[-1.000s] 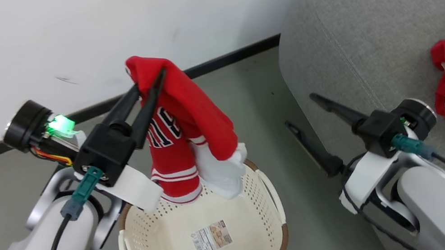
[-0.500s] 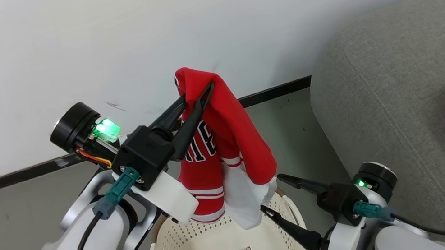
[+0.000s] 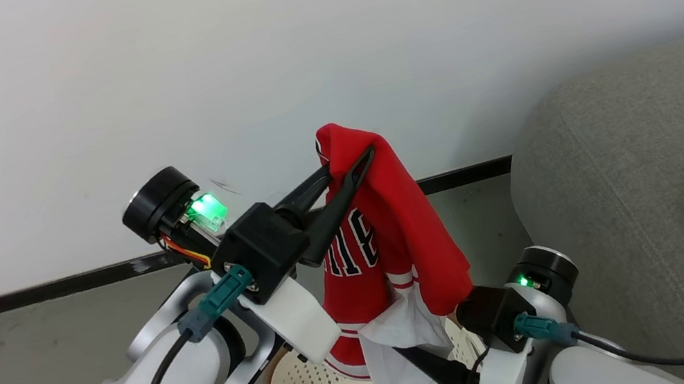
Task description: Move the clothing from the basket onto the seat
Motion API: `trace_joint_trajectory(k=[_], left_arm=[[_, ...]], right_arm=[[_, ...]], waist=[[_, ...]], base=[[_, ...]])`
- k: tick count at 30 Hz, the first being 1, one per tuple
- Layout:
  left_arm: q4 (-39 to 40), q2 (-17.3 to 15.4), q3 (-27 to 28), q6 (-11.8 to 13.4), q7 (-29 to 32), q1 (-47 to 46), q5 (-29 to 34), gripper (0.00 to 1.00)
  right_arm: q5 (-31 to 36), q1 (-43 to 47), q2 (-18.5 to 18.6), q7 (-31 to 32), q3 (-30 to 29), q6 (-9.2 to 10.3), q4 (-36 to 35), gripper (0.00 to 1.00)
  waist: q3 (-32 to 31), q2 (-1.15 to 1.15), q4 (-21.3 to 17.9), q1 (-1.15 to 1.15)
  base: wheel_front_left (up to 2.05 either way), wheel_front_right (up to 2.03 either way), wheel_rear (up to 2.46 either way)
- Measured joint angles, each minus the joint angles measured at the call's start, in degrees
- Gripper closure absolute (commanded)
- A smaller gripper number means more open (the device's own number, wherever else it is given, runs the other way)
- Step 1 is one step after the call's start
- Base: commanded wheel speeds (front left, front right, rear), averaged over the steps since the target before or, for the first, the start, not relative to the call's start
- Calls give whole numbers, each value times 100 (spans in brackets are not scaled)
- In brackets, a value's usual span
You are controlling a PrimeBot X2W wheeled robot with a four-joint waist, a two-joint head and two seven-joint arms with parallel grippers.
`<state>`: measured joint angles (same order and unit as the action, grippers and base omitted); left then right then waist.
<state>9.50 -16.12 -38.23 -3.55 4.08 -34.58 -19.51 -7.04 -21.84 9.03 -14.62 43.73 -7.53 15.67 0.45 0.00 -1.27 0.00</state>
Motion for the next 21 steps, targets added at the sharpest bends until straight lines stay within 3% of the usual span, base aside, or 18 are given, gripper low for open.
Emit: trace_joint_trajectory(k=[4,6,8,10,21], left_arm=[[71,36,-35,-19,48,5,-37,100],[88,56,-38,-19,92,11,-104,100],[98,79,-36,-18,97,35,-148,100],[103,115,-30,-12,119,113,-187,100],[-33,127,257,249,146,606,-525,100]], right_arm=[[3,-11,-58,0,-80,0,-37,1],[12,-4,-83,0,-166,0,-55,51],[70,-1,-99,0,-278,0,-81,65],[124,35,-112,0,-391,0,-123,98],[361,388,27,0,-1059,-1,-486,100]], waist=[[-87,0,95,0],[-122,0,141,0],[-153,0,183,0],[-179,0,221,0],[-220,0,243,0]], base=[[0,0,0],[0,0,0],[0,0,0],[0,0,0],[0,0,0]])
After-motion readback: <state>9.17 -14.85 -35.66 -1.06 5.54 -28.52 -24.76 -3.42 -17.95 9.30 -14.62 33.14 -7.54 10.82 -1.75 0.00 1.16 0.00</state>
